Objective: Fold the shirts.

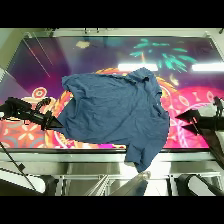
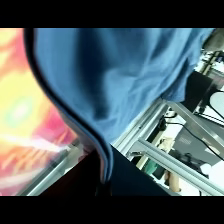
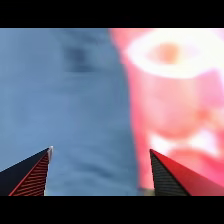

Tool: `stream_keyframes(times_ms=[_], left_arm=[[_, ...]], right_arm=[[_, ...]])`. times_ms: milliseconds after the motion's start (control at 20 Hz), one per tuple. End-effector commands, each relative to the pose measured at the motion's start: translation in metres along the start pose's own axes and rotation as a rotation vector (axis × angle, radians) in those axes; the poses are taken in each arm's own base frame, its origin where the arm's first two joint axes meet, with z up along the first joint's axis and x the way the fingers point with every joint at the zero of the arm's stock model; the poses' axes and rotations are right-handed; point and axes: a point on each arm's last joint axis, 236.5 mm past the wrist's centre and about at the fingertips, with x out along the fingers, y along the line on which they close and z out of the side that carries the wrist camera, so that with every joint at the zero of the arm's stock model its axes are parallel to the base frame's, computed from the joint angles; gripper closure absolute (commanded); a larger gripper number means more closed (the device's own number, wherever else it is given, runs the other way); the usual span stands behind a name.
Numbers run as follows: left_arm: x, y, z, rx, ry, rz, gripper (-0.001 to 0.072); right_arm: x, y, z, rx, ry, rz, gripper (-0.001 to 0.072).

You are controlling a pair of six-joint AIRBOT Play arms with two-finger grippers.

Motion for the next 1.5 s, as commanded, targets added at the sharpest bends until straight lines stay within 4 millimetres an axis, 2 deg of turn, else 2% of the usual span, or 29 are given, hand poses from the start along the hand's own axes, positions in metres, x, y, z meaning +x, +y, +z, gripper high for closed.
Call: stream_keyframes(times_ms=[0, 100, 250, 450, 500, 550, 600, 700, 750, 800, 850, 950, 1000, 1050, 1100, 1150, 1200, 1250, 1350, 1450], left_arm=[[-0.001, -0.003, -0.001, 0.004, 0.001, -0.008, 0.0692], [-0.001, -0.004, -0.003, 0.004, 0.008, -0.013, 0.0692], [-0.001, -0.005, -0.004, 0.004, 0.013, -0.017, 0.0692], [-0.001, -0.006, -0.005, 0.004, 0.019, -0.021, 0.0692], [-0.001, -0.007, -0.006, 0.004, 0.021, -0.023, 0.0692], [-0.001, -0.007, -0.007, 0.003, 0.026, -0.027, 0.0692], [-0.002, -0.009, -0.009, 0.003, 0.032, -0.032, 0.0692], [-0.002, -0.016, -0.012, 0.009, 0.044, -0.063, 0.0692], [-0.006, -0.025, -0.013, 0.028, 0.041, -0.112, 0.0692], [-0.012, -0.038, -0.010, 0.057, 0.011, -0.168, 0.0693], [-0.022, -0.051, -0.006, 0.095, -0.042, -0.209, 0.0692], [-0.054, -0.075, -0.002, 0.180, -0.184, -0.236, 0.0693], [-0.072, -0.091, -0.003, 0.230, -0.258, -0.254, 0.0692], [-0.093, -0.111, -0.004, 0.280, -0.351, -0.280, 0.0692], [-0.119, -0.139, -0.006, 0.353, -0.468, -0.307, 0.0692], [-0.143, -0.172, -0.013, 0.450, -0.581, -0.335, 0.0691], [-0.167, -0.211, -0.028, 0.590, -0.703, -0.350, 0.0691], [-0.179, -0.242, -0.048, 0.706, -0.781, -0.286, 0.0690], [-0.178, -0.301, -0.091, 0.923, -0.838, -0.104, 0.0691], [-0.175, -0.366, -0.133, 1.138, -0.909, 0.086, 0.0691]], right_arm=[[0.016, -0.059, -0.017, 0.095, 0.074, -0.176, 0.0006], [0.034, -0.059, -0.035, 0.115, 0.142, -0.119, 0.0006], [0.060, -0.036, -0.054, 0.127, 0.172, 0.040, 0.0008], [0.091, -0.004, -0.087, 0.092, 0.263, 0.108, 0.0019], [0.098, 0.010, -0.093, 0.065, 0.278, 0.135, 0.0082], [0.102, 0.026, -0.096, 0.038, 0.281, 0.176, 0.0217], [0.104, 0.045, -0.098, 0.012, 0.274, 0.237, 0.0264], [0.096, 0.083, -0.097, -0.034, 0.260, 0.396, 0.0265], [0.084, 0.102, -0.096, -0.040, 0.262, 0.494, 0.0329], [0.069, 0.120, -0.097, -0.051, 0.271, 0.590, 0.0494], [0.052, 0.134, -0.099, -0.074, 0.273, 0.673, 0.0609], [0.016, 0.156, -0.098, -0.144, 0.237, 0.781, 0.0691], [-0.003, 0.168, -0.094, -0.182, 0.185, 0.831, 0.0691], [-0.031, 0.185, -0.086, -0.234, 0.104, 0.904, 0.0691], [-0.063, 0.203, -0.080, -0.300, 0.021, 0.974, 0.0691], [-0.103, 0.224, -0.077, -0.395, -0.080, 1.054, 0.0691], [-0.144, 0.243, -0.081, -0.503, -0.175, 1.120, 0.0691], [-0.188, 0.264, -0.089, -0.632, -0.292, 1.171, 0.0691], [-0.269, 0.299, -0.110, -0.867, -0.563, 1.190, 0.0691], [-0.338, 0.333, -0.140, -1.075, -0.810, 1.168, 0.0691]])
